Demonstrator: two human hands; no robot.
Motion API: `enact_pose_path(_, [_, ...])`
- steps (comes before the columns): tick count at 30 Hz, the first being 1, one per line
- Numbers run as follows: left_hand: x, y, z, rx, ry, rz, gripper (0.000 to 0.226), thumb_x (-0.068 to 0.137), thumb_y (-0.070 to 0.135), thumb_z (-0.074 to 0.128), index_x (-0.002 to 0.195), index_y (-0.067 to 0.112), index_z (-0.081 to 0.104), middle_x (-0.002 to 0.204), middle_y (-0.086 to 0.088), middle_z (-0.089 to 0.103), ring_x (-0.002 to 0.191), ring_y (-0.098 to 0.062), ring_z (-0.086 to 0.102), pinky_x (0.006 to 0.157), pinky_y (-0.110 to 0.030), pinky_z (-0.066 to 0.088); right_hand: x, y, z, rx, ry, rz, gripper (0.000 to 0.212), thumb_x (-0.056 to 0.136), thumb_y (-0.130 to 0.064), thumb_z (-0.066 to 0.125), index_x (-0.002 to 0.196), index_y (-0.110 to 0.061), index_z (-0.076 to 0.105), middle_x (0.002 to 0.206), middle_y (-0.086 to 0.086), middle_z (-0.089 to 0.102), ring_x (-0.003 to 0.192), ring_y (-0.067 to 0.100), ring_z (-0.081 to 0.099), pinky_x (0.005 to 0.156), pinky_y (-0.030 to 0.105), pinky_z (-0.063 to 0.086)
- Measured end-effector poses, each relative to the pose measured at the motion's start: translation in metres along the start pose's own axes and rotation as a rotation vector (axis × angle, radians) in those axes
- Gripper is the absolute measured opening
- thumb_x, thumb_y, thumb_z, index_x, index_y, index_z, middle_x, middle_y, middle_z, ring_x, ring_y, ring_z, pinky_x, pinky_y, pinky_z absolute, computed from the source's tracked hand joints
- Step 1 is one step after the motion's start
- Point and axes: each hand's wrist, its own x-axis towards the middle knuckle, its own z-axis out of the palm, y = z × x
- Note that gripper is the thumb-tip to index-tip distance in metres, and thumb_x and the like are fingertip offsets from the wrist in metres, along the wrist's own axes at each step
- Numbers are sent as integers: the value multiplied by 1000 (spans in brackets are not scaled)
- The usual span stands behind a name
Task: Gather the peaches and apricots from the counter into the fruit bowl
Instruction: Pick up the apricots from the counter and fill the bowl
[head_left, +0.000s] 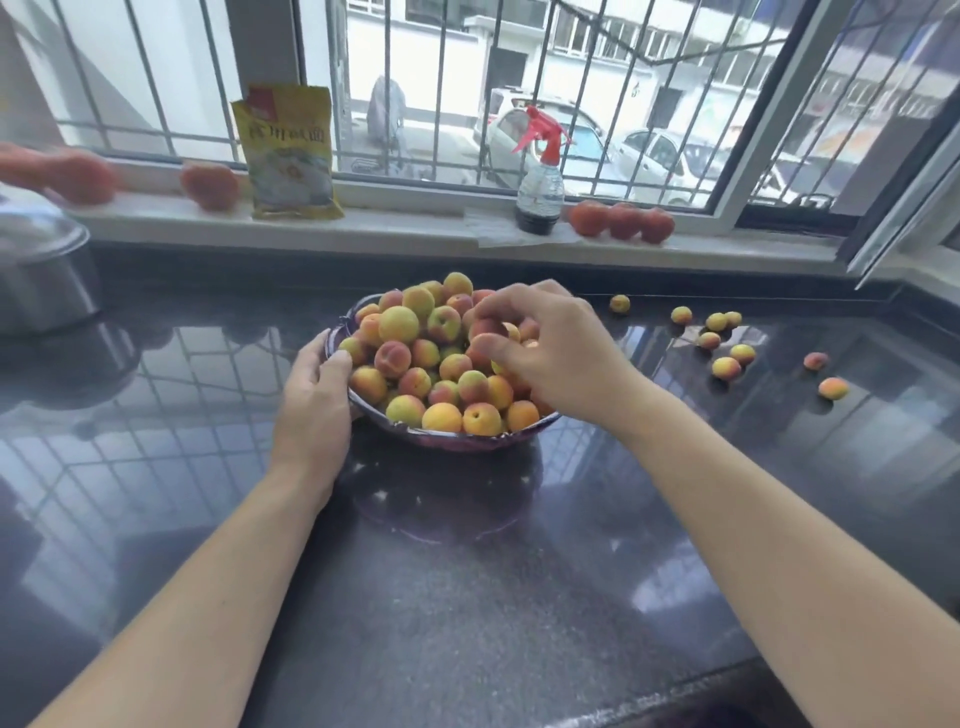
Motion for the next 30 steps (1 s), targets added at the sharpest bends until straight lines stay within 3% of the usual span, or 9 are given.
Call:
enact_pose_path(5, [3, -4, -3, 1, 0, -11, 48, 93, 51, 54, 137, 35, 67, 128, -4, 77, 119, -30, 75, 101, -61, 59, 3, 11, 20, -76, -27, -3, 21, 95, -33, 67, 114, -25, 73, 106, -17, 61, 110, 8, 47, 92, 27, 40])
enact_pose_path(8, [1, -3, -2, 20, 9, -8, 50, 92, 52, 54, 137, 35, 67, 127, -2, 77, 118, -28, 75, 102, -61, 59, 2, 24, 17, 80, 148, 21, 14, 95, -27, 65, 103, -23, 75, 104, -16, 67, 110, 10, 54, 94, 24, 41])
enact_pose_path(11, [1, -3, 0, 18, 18, 4, 47, 96, 46, 53, 139, 32, 66, 126, -2, 78, 116, -27, 76, 101, -60, 60, 7, 72, 11, 102, 350, 171, 13, 95, -18, 62, 98, -18, 74, 96, -10, 69, 99, 13, 63, 88, 22, 46])
enact_pose_path(13, [2, -5, 0, 15, 28, 15, 42, 101, 40, 51, 139, 30, 66, 125, -3, 78, 113, -27, 77, 99, -60, 61, 14, 131, 12, -60, 301, 328, 21, 93, -13, 59, 110, -13, 71, 113, 4, 67, 111, 22, 60, 96, 26, 44])
enact_pose_path(16, [5, -10, 3, 10, 61, 31, 38, 100, 38, 51, 133, 33, 68, 123, -5, 78, 113, -30, 77, 98, -63, 61, 26, 217, 19, -299, 31, 550, 45, 97, -19, 54, 141, -15, 52, 156, 15, 32, 142, 37, 32, 119, 40, 25])
enact_pose_path(19, [6, -10, 5, 0, 89, 38, 43, 90, 39, 52, 128, 31, 72, 124, -12, 77, 117, -38, 74, 101, -69, 57, 54, 257, 19, -363, 8, 608, 53, 101, -27, 47, 152, -19, 37, 167, 12, 6, 149, 39, 17, 123, 46, 16])
enact_pose_path(22, [11, -14, 2, 5, 77, 54, 44, 92, 29, 50, 129, 18, 71, 124, -20, 75, 119, -45, 71, 103, -72, 54, 88, 275, 23, -395, -13, 601, 53, 102, -27, 40, 154, -23, 32, 168, 3, -1, 153, 30, 6, 122, 49, 17])
enact_pose_path(25, [13, -18, 2, -7, 91, 57, 42, 92, 26, 50, 126, 16, 72, 122, -20, 76, 114, -38, 74, 102, -65, 55, 110, 288, 27, -395, -52, 636, 53, 100, -26, 35, 152, -24, 36, 168, 1, 3, 153, 26, 4, 120, 51, 17])
enact_pose_path(30, [15, -20, 0, 1, 90, 56, 44, 92, 27, 51, 129, 17, 72, 123, -18, 76, 119, -40, 73, 105, -68, 55, 107, 283, 25, -395, 69, 632, 39, 98, -19, 41, 132, -13, 58, 148, 8, 32, 134, 35, 33, 109, 43, 33])
